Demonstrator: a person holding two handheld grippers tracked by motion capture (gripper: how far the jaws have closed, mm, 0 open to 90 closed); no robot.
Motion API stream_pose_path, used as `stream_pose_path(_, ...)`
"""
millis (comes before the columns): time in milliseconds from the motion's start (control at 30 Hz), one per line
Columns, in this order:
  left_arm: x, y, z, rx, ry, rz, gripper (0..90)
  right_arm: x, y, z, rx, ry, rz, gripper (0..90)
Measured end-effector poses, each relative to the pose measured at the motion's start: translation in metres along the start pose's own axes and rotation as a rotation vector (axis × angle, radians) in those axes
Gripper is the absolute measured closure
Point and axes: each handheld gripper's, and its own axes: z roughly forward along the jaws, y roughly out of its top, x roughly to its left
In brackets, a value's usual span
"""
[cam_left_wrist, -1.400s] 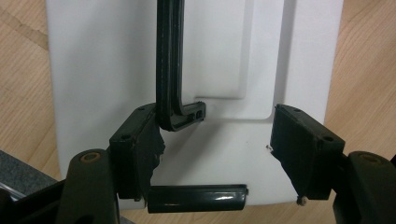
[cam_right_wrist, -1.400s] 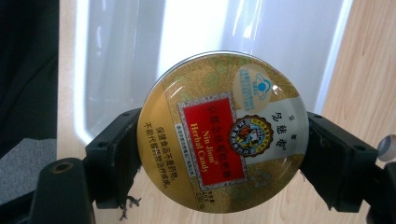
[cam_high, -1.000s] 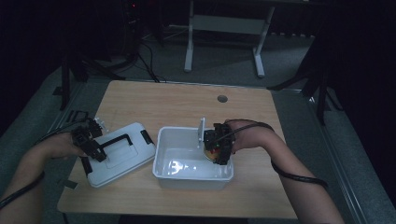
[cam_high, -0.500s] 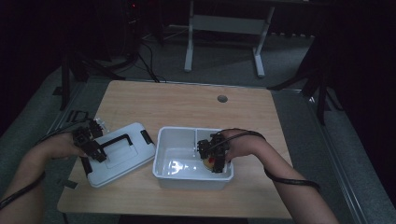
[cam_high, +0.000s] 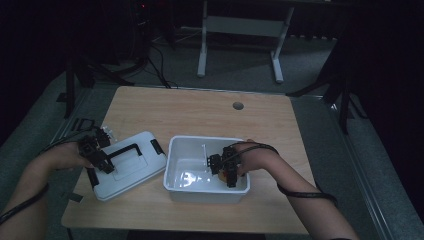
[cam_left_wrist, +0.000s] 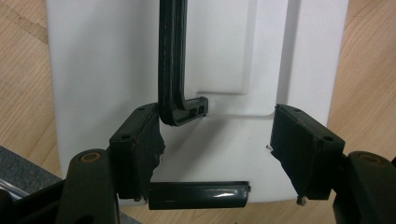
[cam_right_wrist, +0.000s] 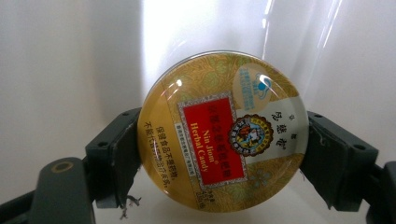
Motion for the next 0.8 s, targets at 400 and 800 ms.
stream_pose_path(400,0.0004,-0.0004,0.0009,0.004,-0.001,-0.005,33.1,-0.0009,-0.0008,0.0072,0.01,0.077,0.016,19.8)
stream_pose_path(800,0.0007,-0.0006,0.0026,0.004,-0.007,-0.003,33.1,-0.0031,-0.0017,0.0062,0.009,0.098,0.026,17.5)
